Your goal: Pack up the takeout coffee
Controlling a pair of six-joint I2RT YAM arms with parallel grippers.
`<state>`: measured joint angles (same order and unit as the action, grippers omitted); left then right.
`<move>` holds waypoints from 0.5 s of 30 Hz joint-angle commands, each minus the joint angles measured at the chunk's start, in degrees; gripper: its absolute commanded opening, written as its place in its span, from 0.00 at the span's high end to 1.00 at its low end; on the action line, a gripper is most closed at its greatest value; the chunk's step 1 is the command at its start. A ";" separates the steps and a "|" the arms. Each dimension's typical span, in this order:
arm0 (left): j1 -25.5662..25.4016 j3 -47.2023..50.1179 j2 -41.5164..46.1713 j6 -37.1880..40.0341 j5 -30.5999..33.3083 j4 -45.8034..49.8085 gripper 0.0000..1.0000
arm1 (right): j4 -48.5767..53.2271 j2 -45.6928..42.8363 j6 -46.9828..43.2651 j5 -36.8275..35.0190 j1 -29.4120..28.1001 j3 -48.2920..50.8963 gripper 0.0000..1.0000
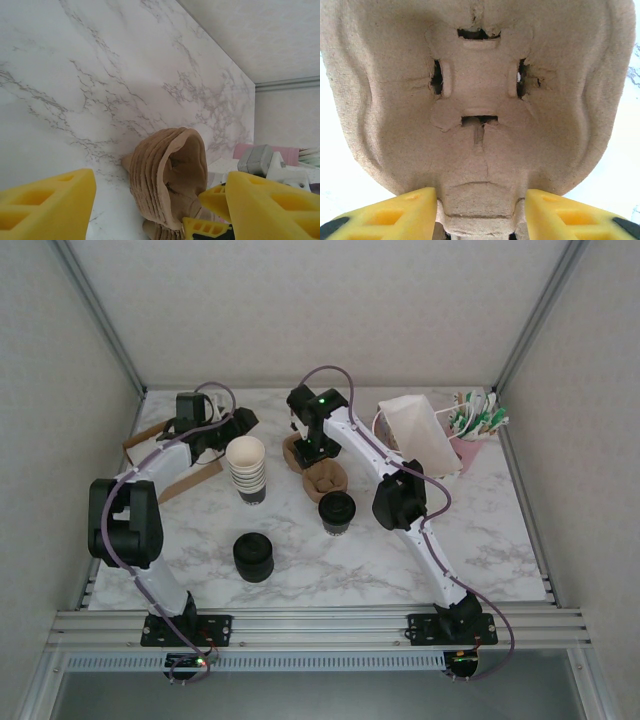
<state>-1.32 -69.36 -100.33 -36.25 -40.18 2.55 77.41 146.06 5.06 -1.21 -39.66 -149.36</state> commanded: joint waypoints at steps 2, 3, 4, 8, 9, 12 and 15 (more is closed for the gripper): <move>-0.24 -1.28 -0.31 0.65 -1.13 -1.11 0.32 | 2.10 1.04 -0.98 0.85 0.06 -1.64 0.54; -0.26 -1.21 -0.17 0.73 -1.04 -1.13 0.32 | 2.13 0.85 -1.02 0.76 0.11 -1.64 0.56; -0.17 -1.11 -0.06 0.74 -0.87 -1.10 0.32 | 2.14 0.68 -0.93 0.65 0.11 -1.64 0.58; 0.00 -0.80 0.64 0.56 -0.47 -1.27 0.32 | 1.72 -0.55 -0.75 0.60 0.04 -1.64 0.61; 0.09 -0.86 0.75 0.60 -0.31 -1.23 0.32 | 1.54 -0.83 -0.67 0.60 0.04 -1.65 0.62; 0.42 -1.04 0.77 0.65 0.02 -0.94 0.32 | 1.03 -1.74 -0.40 0.68 0.06 -1.64 0.63; 0.75 -1.59 0.74 0.82 0.11 -0.67 0.31 | 0.66 -2.52 -0.23 1.05 0.09 -1.67 0.64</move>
<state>-1.04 -69.36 -100.33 -36.25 -40.32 2.37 77.56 145.95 5.08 -1.19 -39.66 -149.38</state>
